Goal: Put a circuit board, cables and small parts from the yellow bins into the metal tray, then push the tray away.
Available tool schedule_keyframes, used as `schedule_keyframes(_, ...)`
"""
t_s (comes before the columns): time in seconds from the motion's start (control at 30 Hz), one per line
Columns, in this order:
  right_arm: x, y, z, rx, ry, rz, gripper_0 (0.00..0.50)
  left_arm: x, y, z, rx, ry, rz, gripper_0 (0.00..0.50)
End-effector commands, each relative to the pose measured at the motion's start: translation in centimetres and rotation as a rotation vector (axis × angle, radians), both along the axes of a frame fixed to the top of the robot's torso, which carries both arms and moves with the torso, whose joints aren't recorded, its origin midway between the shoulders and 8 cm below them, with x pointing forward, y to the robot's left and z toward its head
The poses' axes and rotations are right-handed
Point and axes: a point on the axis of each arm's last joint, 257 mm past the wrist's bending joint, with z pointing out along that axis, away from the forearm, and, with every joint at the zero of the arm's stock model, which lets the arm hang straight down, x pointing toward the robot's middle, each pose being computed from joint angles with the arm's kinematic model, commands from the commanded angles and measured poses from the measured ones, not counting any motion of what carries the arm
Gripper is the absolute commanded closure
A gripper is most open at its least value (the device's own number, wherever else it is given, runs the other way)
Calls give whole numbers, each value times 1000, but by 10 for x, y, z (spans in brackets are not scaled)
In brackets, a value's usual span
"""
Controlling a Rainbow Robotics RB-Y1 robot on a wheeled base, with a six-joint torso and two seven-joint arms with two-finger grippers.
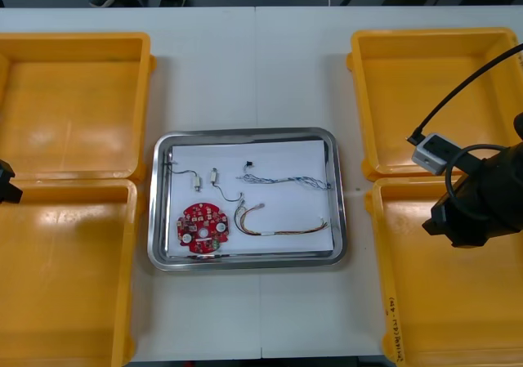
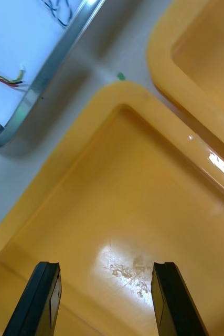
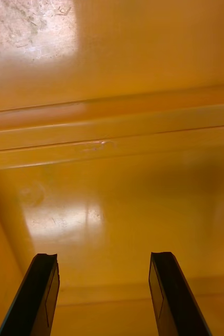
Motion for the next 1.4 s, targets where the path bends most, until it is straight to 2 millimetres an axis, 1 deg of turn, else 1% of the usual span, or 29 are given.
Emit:
schedule_keyframes(0.03,5,32,13,-68,-61,207,0,-10,11,-12,14,22,-9,0)
schedule_keyframes(0.1,5,39,13,-78,-65,243,0,-12,10,-16,10,27,-6,0)
schedule_keyframes(0.2,7,57,14,-95,-87,330,0,-12,10,-19,11,28,-2,0)
schedule_keyframes(0.27,9,66,14,-108,-99,372,0,-12,10,-19,11,29,-2,0)
schedule_keyframes(0.3,9,66,14,-108,-99,372,0,-12,10,-19,11,29,-2,0)
schedule_keyframes(0.33,10,76,15,-120,-109,411,0,-13,10,-20,12,31,-2,0)
schedule_keyframes(0.6,10,113,15,-151,-132,526,0,-13,9,-21,2,31,3,0)
schedule_keyframes(0.63,10,115,15,-153,-133,533,0,-13,9,-21,2,31,3,0)
schedule_keyframes(0.7,9,127,13,-152,-128,566,0,-13,9,-21,2,31,3,0)
schedule_keyframes(0.9,8,151,9,-160,-118,636,0,-13,9,-21,2,31,3,0)
schedule_keyframes(1.13,10,177,8,-194,-131,711,0,-13,9,-21,2,31,3,0)
schedule_keyframes(1.4,9,200,3,-263,-150,788,0,-13,9,-21,2,31,3,0)
